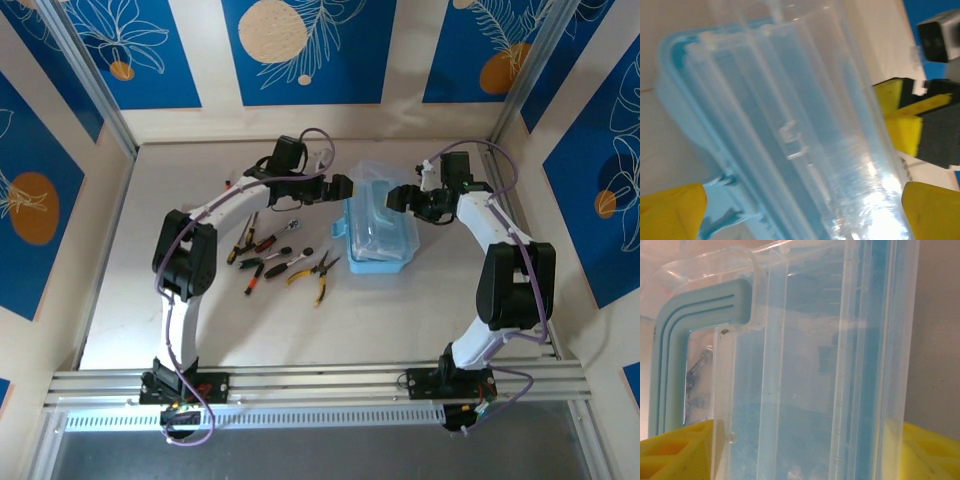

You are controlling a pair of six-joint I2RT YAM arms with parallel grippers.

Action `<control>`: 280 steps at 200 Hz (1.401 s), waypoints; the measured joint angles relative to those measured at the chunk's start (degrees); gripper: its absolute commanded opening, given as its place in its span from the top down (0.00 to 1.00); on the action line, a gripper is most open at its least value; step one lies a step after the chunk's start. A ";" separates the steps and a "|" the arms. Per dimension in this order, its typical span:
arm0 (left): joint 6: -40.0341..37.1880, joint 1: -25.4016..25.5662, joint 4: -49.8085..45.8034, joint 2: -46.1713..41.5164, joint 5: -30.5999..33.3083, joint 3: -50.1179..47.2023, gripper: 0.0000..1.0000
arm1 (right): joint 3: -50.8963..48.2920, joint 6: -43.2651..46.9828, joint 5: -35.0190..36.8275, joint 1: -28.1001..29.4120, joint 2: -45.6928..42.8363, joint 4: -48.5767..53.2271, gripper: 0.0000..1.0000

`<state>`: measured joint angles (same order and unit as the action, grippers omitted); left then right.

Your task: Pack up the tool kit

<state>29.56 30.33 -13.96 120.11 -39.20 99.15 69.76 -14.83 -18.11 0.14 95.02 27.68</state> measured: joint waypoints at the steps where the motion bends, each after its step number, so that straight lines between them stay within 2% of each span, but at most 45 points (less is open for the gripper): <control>1: 0.09 0.04 0.13 0.00 -0.04 0.00 0.00 | -0.04 -0.04 -0.11 -0.04 0.00 -0.09 0.63; 52: 4.17 1.99 5.86 0.20 -2.47 0.04 0.00 | -2.05 -1.53 -5.99 -1.46 0.00 -3.50 0.62; 113: 6.19 3.13 7.17 4.24 -2.80 3.82 0.00 | -2.89 -2.47 -9.35 -1.66 0.00 -4.48 0.62; 125: 6.54 3.45 7.10 4.79 -2.80 4.59 0.00 | -2.93 -2.49 -9.49 -1.66 0.00 -4.52 0.53; 143: 7.08 4.02 6.95 5.81 -2.78 6.84 0.00 | -2.91 -2.69 -9.27 -1.68 0.00 -4.42 0.28; 159: 7.72 4.15 6.01 6.97 -2.82 9.51 0.00 | -2.56 -2.93 -8.83 -2.21 -0.11 -3.54 0.14; 190: 8.33 4.72 4.83 8.94 -3.39 15.21 0.00 | -0.50 -2.54 -4.13 -3.80 -3.32 -0.31 0.00; 233: 9.62 5.84 4.57 9.86 -4.63 21.66 0.00 | 4.42 0.68 5.62 -3.82 -13.62 5.22 0.01; 253: 10.08 6.03 4.79 11.10 -5.33 23.89 0.00 | 4.72 3.08 11.17 -0.20 -17.94 7.98 0.01; 280: 10.71 6.10 5.01 12.44 -5.68 24.55 0.00 | 4.37 5.38 20.17 8.26 -20.65 11.10 0.01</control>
<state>40.27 36.42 -8.95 132.55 -44.88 123.70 74.13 -9.45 2.07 8.40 74.37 38.79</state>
